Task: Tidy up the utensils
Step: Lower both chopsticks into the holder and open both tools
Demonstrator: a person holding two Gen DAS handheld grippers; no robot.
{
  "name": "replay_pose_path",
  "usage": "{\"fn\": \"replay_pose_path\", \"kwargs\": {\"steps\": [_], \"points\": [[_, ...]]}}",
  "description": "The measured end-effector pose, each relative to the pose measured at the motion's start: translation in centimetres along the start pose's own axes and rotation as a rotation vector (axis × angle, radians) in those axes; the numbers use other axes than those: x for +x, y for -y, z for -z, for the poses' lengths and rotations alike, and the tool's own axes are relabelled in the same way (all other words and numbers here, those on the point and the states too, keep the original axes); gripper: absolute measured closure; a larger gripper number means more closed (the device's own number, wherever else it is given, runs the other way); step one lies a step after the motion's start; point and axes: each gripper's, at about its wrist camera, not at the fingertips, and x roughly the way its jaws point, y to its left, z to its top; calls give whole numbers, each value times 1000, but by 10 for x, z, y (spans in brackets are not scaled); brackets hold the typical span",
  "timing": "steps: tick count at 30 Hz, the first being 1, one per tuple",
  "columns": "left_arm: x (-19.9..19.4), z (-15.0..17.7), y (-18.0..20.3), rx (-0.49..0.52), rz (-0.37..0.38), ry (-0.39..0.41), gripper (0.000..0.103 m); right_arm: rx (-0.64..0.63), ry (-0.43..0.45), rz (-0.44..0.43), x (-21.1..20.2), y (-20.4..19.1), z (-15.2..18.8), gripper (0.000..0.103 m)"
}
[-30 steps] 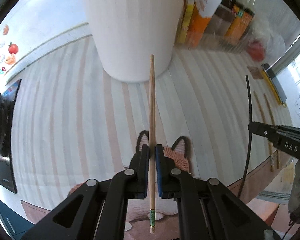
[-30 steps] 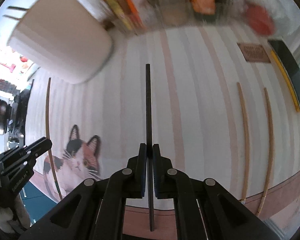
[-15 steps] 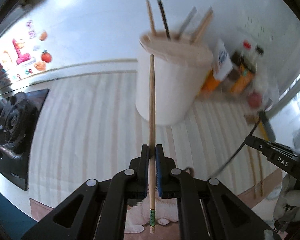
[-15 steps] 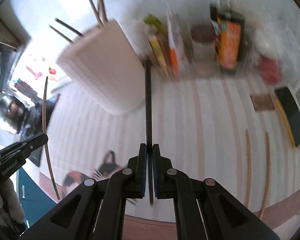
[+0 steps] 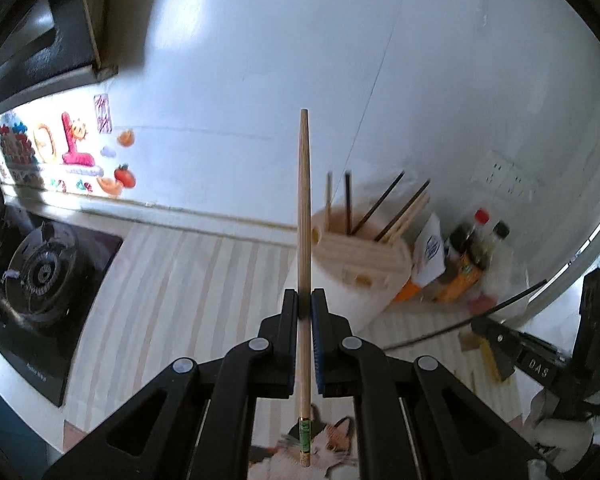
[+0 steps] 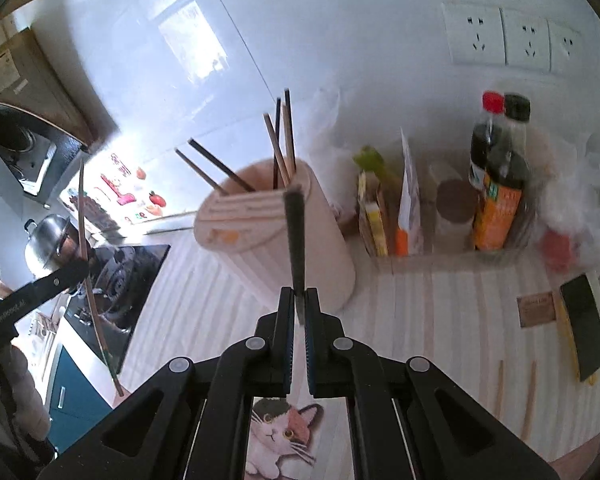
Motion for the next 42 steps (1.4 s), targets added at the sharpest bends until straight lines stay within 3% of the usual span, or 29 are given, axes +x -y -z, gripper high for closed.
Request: {"fn": "replay_pose_path", "kwargs": {"steps": [12,20,30,42], "points": [[-10,-76,38,37,110,135,99,-71,128,-26,-64,-22,-55,99],[15,-120,44,46,137,196,99,-92,215,-43,-86,-38,-111,99],[77,-145,28,15,175,206,99,-85,223,-13,-49,-43,-153,99],[124,-124,21,42,186,218,99,-68,189,-6,2,-52,-158,103]]}}
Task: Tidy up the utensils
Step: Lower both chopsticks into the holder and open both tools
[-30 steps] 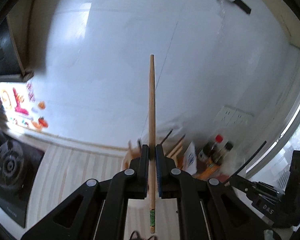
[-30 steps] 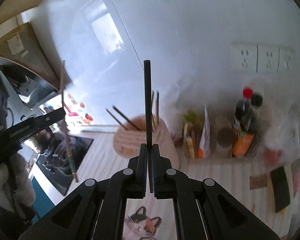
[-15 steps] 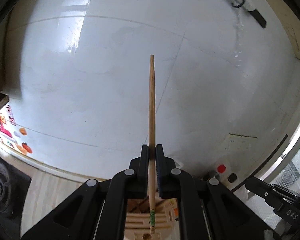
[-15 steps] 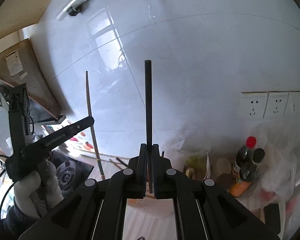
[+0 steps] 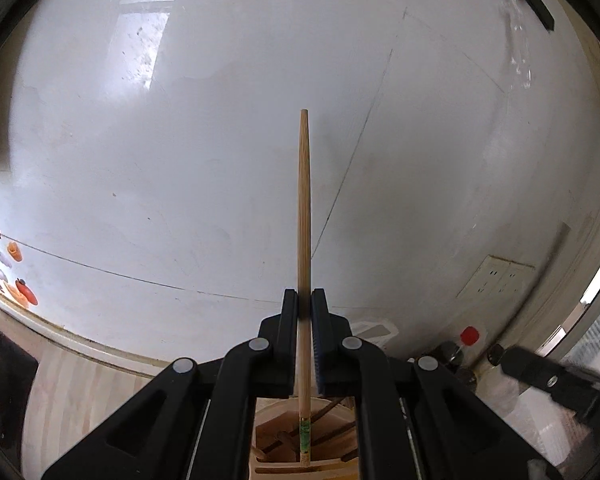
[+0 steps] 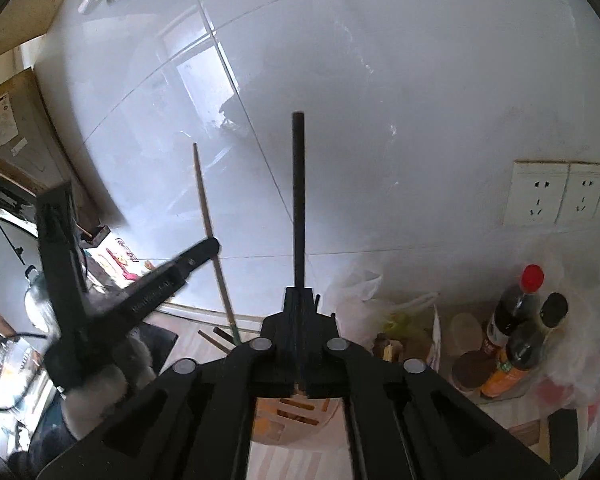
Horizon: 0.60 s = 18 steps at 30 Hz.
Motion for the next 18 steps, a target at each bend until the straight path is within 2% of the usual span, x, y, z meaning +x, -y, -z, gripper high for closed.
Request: {"fn": "replay_pose_path", "kwargs": {"steps": [8,13,16,18], "points": [[14,19,9,82,-15,18,99,-5,-2,13,8,3,-1,103],[23,34,6,82,-8,-36,98,13,-19,18,8,13,2,103],[17,36,4,96,-18,-23,98,20,-5,17,3,16,3,103],[22,36,5,105,-16,-41,98,35,0,13,2,21,3,103]]}}
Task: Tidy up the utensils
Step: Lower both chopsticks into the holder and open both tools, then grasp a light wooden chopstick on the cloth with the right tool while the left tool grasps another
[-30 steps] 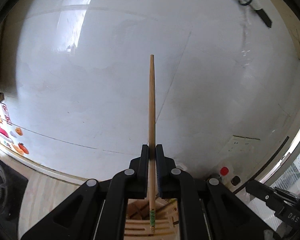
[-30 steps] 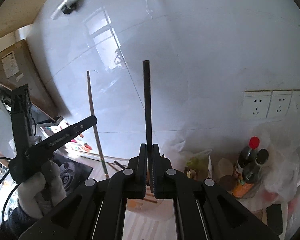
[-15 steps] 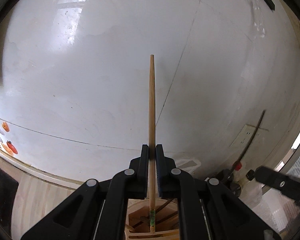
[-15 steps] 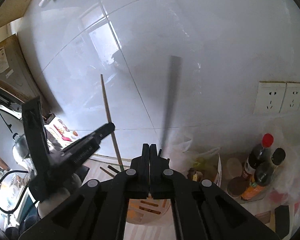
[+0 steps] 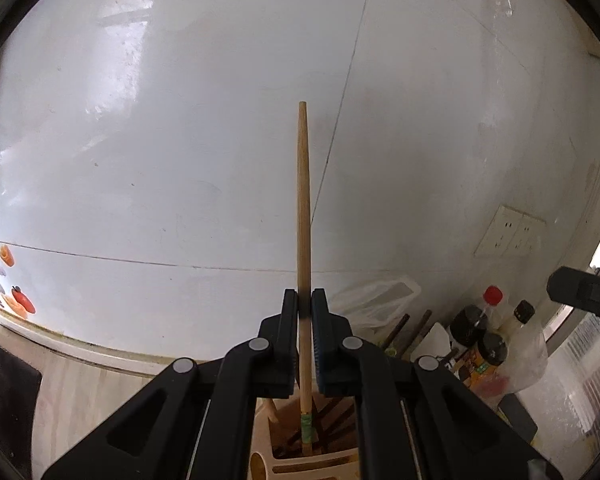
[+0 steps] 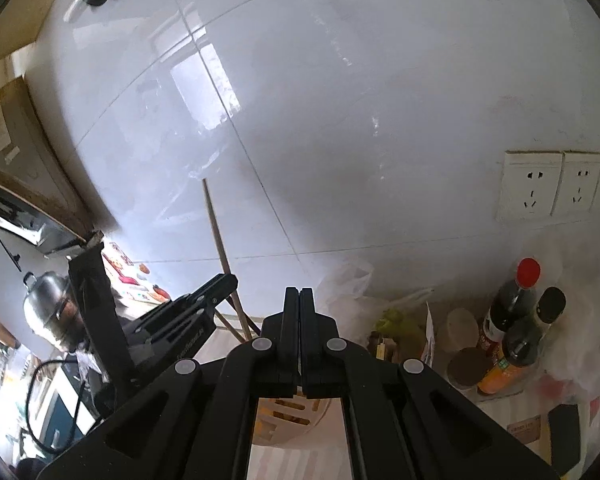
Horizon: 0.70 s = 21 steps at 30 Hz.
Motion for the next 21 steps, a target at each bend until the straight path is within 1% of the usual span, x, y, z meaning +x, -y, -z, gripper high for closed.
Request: {"fn": "replay_pose_path", "kwargs": {"steps": [3,5,6,7,8,10,12,13,14,16,18,21], "points": [[1,0,6,-1,32,-49,98,14,-10,0,0,5,1,103],[-5,2,12,15,37,-94,92,17,-18,4,-2,9,3,103],[-12,4,15,24,22,-101,88,27,-28,5,-3,12,4,103],[-19,5,17,23,6,-102,66,38,-34,8,-4,13,5,103],[-28,6,16,19,-2,-101,31,51,-36,14,-7,18,7,103],[-49,9,17,1,-41,-88,2,58,-39,44,-15,27,12,102],[-64,14,17,-26,-67,-93,1,69,-45,89,-24,39,22,99],[-71,19,18,-39,-83,-109,0,80,-51,108,-28,46,27,90],[-76,23,17,-47,-95,-115,0,98,-62,131,-34,56,36,74],[-85,39,23,-56,-139,-135,0,132,-74,172,-45,74,53,55],[-87,58,37,-43,-174,-162,0,161,-94,226,-60,95,77,55],[-83,90,62,-9,-198,-229,0,220,-152,307,-75,134,115,55]]}}
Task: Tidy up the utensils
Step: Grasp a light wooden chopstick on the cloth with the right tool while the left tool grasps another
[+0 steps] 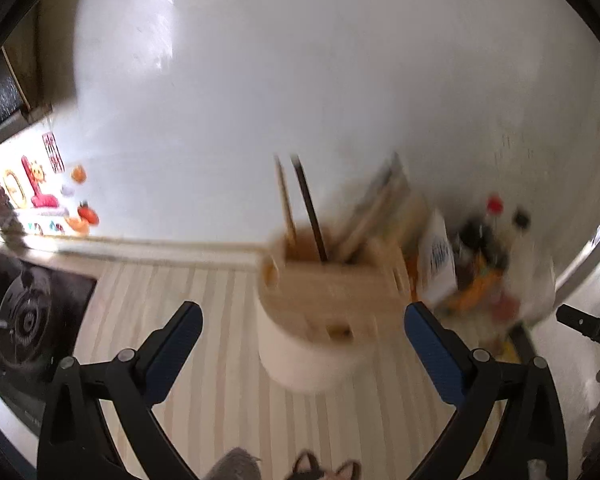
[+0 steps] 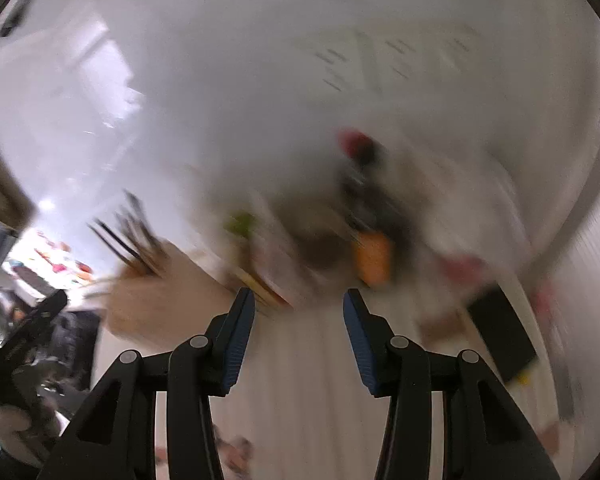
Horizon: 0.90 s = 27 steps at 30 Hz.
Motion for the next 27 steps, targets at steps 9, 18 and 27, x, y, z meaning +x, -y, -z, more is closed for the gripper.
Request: {"fn": "replay_pose_path", "kwargs": {"steps": [9,18,27], "points": [[87,102,112,171,1,-318,0,126,-298,209,72,133,98,55],[134,162,199,282,41,-501,1,51,-476,258,127,170,159,61],[136,184,282,295,209,-621,19,95,-474,274,113,214,176,95]]}}
